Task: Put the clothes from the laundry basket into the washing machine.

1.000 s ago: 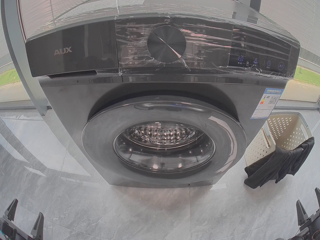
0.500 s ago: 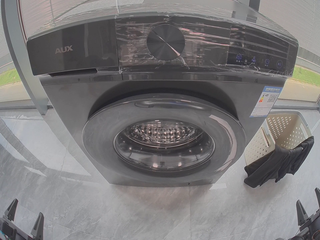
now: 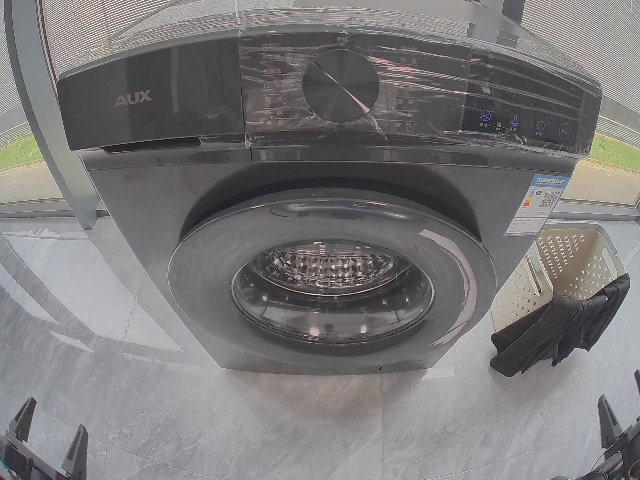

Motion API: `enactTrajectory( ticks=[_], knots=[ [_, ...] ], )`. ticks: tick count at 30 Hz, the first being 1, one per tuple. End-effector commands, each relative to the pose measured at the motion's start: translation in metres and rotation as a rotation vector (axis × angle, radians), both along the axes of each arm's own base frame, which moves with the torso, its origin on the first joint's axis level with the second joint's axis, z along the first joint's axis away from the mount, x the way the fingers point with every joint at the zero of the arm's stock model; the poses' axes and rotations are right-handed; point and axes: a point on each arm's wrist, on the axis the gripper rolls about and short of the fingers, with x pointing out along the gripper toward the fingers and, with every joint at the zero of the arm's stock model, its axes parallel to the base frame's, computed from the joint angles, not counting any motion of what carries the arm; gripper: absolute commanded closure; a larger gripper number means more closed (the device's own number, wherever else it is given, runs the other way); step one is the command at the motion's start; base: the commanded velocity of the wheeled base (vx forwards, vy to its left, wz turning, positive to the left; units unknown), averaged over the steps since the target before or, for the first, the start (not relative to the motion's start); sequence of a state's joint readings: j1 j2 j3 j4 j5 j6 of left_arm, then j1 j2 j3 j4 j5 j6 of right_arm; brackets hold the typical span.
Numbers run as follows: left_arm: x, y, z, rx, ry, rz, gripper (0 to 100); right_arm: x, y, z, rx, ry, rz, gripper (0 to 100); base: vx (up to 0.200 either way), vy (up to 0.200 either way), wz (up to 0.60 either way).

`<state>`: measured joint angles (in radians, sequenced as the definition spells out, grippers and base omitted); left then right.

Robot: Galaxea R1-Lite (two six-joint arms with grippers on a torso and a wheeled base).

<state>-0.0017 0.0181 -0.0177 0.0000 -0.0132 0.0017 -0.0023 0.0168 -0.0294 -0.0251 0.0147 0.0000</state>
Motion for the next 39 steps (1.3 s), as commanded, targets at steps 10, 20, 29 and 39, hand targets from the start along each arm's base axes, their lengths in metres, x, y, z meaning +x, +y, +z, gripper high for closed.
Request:
enactTrajectory(
  ticks=[10,20,29,39],
  knots=[
    [0.000,0.000,-0.005,0.000,0.000,0.000,0,0.021,0.009,0.067,0.011,0.217,0.471,0,0.000,0.000,0.00],
    [0.000,0.000,-0.005,0.001,0.001,0.000,0,0.101,0.020,0.085,0.017,0.340,0.598,0,0.000,0.000,0.00],
    [0.000,0.000,-0.005,0.000,0.001,0.000,0,0.151,0.037,0.091,0.017,0.404,0.663,0,0.000,0.000,0.00],
    [0.000,0.000,-0.005,0.001,0.001,0.000,0,0.204,0.052,0.089,0.019,0.418,0.626,0,0.000,0.000,0.00]
  ],
)
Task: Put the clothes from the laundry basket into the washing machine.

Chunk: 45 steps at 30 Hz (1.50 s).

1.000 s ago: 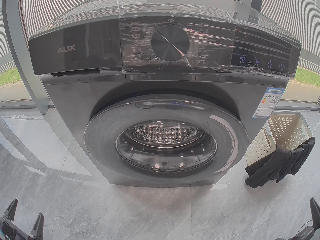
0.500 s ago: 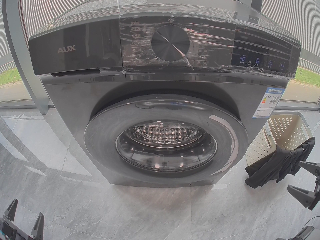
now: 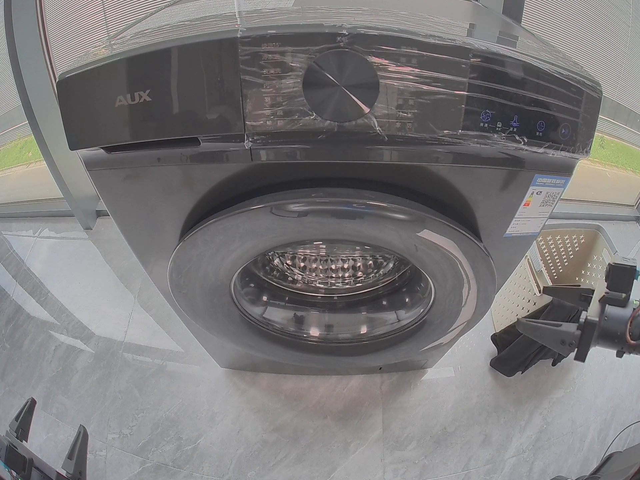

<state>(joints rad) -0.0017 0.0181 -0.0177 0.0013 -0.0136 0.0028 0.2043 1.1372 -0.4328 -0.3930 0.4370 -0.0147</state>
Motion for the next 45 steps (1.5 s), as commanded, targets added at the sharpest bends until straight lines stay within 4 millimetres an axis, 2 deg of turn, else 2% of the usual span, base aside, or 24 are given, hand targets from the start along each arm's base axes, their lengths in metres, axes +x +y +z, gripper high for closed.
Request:
enactTrajectory(
  ticks=[1,7,12,22,29,31,34,39,45],
  knots=[
    [0.000,0.000,-0.005,0.000,0.000,0.000,0,0.035,0.013,-0.011,-0.011,0.072,0.000,0,0.000,0.000,0.00],
    [0.000,0.000,-0.005,0.000,0.000,0.000,0,0.060,0.032,-0.020,-0.008,0.060,-0.015,0,0.000,0.000,0.00],
    [0.000,0.000,-0.005,0.000,0.000,0.000,0,0.068,0.042,-0.026,-0.002,0.064,-0.013,0,0.000,0.000,0.00],
    [0.000,0.000,-0.005,-0.001,0.000,0.000,0,0.066,0.045,-0.030,-0.002,0.071,0.006,0,0.000,0.000,0.00],
    [0.000,0.000,-0.005,0.000,-0.002,0.000,0,0.037,0.035,-0.032,-0.005,0.071,0.023,0,0.000,0.000,0.00],
    [0.000,0.000,-0.005,-0.001,-0.002,-0.002,0,0.035,0.034,-0.034,-0.008,0.072,0.018,0,0.000,0.000,0.00],
    [0.000,0.000,-0.005,-0.001,0.000,-0.002,0,0.042,0.035,-0.031,-0.006,0.058,0.006,0,0.000,0.000,0.00],
    [0.000,0.000,-0.005,-0.001,0.000,-0.002,0,0.068,0.041,-0.029,0.000,0.057,-0.011,0,-0.160,0.000,0.00],
    [0.000,0.000,-0.005,-0.001,-0.002,-0.003,0,0.069,0.047,-0.040,-0.010,0.080,0.012,0,-0.067,0.000,0.00]
  ],
)
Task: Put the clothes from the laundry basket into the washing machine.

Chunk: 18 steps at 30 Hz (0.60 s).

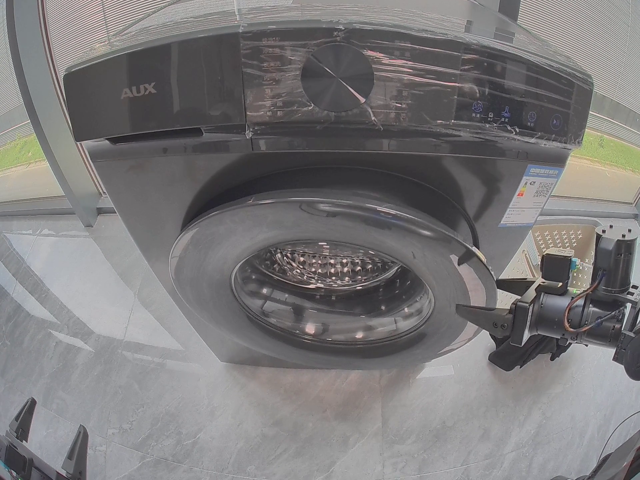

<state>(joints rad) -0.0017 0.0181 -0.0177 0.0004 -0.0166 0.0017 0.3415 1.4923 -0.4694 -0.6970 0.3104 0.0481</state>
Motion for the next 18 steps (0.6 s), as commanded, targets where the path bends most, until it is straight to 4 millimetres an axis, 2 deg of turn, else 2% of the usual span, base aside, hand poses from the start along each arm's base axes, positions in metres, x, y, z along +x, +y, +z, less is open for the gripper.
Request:
enactTrajectory(
  ticks=[1,7,10,16,18],
  knots=[
    [0.000,0.000,-0.005,0.000,-0.001,0.000,0,0.001,0.005,-0.012,-0.017,0.041,0.019,0,0.000,0.000,0.00],
    [0.000,0.000,-0.005,0.000,-0.001,0.000,0,-0.021,0.003,-0.012,-0.014,0.039,0.054,0,0.000,0.000,0.00],
    [0.000,0.000,-0.005,0.000,-0.001,0.000,0,-0.024,0.001,-0.011,-0.013,0.033,0.049,0,0.000,0.000,0.00],
    [0.000,0.000,-0.005,0.000,-0.001,0.000,0,-0.015,0.002,-0.008,-0.008,0.021,0.034,0,0.000,0.000,0.00],
    [0.000,0.000,-0.005,-0.002,-0.001,0.000,0,-0.005,0.006,-0.013,-0.016,0.044,0.035,0,-0.100,0.000,0.00]
  ],
)
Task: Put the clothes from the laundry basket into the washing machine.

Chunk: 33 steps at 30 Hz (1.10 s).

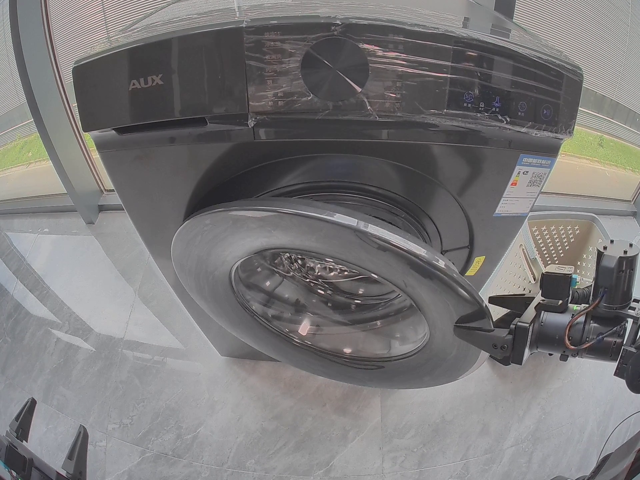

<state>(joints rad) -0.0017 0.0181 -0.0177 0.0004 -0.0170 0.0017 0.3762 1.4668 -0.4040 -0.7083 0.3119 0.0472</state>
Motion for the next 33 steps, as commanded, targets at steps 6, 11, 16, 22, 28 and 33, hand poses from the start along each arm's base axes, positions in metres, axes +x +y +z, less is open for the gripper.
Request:
enactTrajectory(
  ticks=[6,11,16,22,28,33],
  knots=[
    [0.000,0.000,-0.005,-0.003,-0.001,-0.001,0,0.008,0.012,-0.009,-0.011,0.029,0.037,0,-0.167,0.000,0.00],
    [0.000,0.000,-0.005,-0.003,-0.001,-0.001,0,-0.009,0.014,-0.017,-0.024,0.057,0.077,0,0.000,0.000,0.00],
    [0.000,0.000,-0.005,-0.002,-0.001,-0.001,0,-0.024,0.010,-0.016,-0.023,0.052,0.091,0,0.000,0.000,0.00],
    [0.000,0.000,-0.005,-0.002,0.001,-0.001,0,-0.019,0.009,-0.010,-0.009,0.022,0.072,0,0.000,0.000,0.00],
    [0.000,0.000,-0.005,-0.003,-0.001,-0.001,0,-0.014,0.014,-0.016,-0.021,0.050,0.086,0,-0.167,0.000,0.00],
    [0.000,0.000,-0.005,-0.003,-0.001,-0.001,0,-0.025,0.021,-0.023,-0.033,0.081,0.141,0,-0.040,0.000,0.00]
  ],
)
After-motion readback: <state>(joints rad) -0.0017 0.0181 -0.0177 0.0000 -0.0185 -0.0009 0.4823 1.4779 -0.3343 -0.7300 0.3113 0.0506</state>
